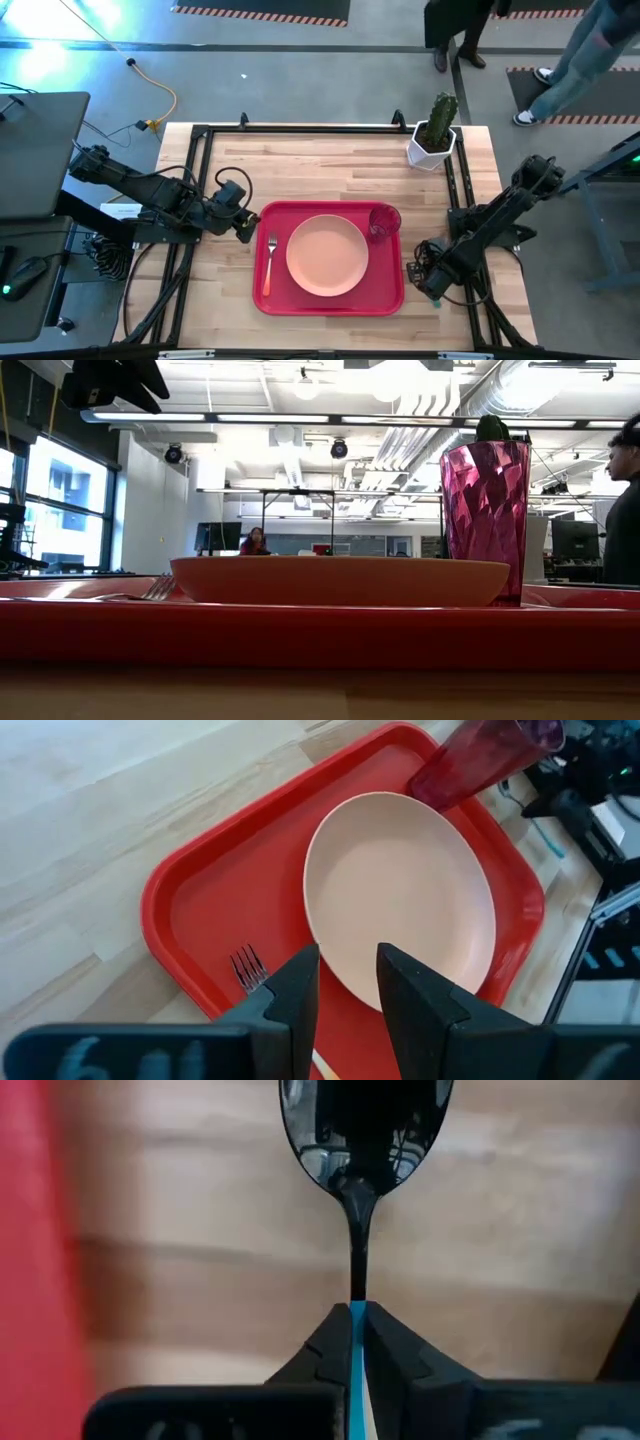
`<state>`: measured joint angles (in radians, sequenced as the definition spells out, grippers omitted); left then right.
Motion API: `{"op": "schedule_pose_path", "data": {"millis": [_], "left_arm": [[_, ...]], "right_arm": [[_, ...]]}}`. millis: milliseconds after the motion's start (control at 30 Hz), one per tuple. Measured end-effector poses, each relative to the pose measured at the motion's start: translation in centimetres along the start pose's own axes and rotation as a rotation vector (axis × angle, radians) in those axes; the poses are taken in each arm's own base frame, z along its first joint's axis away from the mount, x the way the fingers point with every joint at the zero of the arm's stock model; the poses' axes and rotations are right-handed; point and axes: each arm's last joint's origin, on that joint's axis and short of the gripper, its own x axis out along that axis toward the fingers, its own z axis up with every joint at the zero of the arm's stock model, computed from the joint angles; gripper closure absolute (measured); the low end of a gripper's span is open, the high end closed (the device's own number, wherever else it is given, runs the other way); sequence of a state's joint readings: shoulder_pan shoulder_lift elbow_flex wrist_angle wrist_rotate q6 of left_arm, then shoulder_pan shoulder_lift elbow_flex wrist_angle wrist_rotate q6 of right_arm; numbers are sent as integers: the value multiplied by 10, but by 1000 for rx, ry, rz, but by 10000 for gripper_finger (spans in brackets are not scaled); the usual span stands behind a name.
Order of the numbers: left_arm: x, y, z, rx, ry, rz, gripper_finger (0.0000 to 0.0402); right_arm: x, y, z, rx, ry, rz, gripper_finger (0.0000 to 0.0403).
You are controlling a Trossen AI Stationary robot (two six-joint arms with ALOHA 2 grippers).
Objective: Pick and place plate/cup/fork/spoon on tray
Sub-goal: Put the blue spoon to the right of the orange fork on the red tray
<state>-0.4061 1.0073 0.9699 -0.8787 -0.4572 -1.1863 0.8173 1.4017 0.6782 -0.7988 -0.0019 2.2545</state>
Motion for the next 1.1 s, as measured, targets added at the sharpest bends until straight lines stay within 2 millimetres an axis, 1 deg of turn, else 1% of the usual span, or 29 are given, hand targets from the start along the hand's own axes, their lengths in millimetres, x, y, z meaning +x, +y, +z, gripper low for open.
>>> {"op": "schedule_pose_path", "data": {"millis": [133, 300, 367, 633, 833, 1100], "left_arm": [[0, 0, 0, 54, 0, 0, 306], [0, 0, 0, 135, 2, -1, 306], [0, 0, 0, 164, 2, -1, 306], [0, 0, 0, 273, 1, -1, 306], [0, 0, 0, 310, 2, -1, 307], [0, 0, 0, 336, 2, -1, 306]], "right_arm": [[-14, 7, -3, 7, -11, 7, 400], [-38, 16, -3, 33, -41, -16, 401], [-50, 19, -2, 41, -68, -21, 402], [-106, 32, 6, 80, -186, -14, 402], [-142, 41, 13, 107, -262, 89, 402], [-179, 53, 21, 101, -391, 294, 402]]}}
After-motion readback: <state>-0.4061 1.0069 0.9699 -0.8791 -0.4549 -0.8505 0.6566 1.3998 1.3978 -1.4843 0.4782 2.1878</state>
